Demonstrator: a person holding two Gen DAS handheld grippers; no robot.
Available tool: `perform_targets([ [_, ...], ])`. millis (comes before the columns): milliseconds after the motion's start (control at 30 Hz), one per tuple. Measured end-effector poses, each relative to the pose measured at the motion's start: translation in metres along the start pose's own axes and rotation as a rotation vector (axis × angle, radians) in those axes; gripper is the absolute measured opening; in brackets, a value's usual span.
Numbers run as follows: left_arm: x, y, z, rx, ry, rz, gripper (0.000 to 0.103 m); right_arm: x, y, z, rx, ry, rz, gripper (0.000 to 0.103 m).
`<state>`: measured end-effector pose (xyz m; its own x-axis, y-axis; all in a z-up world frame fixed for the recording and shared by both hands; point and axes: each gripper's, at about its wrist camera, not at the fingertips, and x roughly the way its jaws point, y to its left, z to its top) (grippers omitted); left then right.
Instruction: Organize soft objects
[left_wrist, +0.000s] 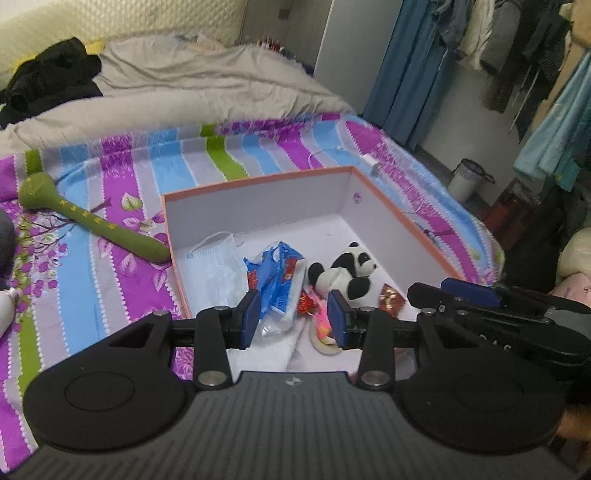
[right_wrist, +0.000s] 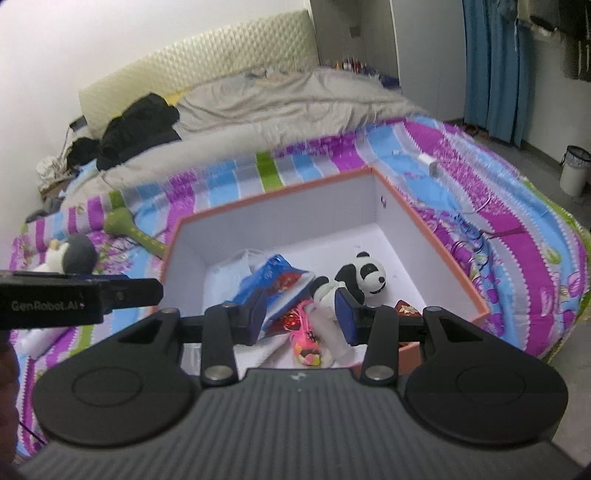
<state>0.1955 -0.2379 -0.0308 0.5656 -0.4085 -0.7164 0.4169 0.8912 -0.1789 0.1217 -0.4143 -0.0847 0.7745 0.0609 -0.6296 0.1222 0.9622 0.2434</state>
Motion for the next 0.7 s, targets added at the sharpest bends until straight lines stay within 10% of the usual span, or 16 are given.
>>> perform_targets([
  [700, -0.147, -0.018, -0.072, 0.015, -0.145, -0.026, 0.047, -0.127, 0.031, -0.043, 0.006, -0.136, 0.017, 0.044],
])
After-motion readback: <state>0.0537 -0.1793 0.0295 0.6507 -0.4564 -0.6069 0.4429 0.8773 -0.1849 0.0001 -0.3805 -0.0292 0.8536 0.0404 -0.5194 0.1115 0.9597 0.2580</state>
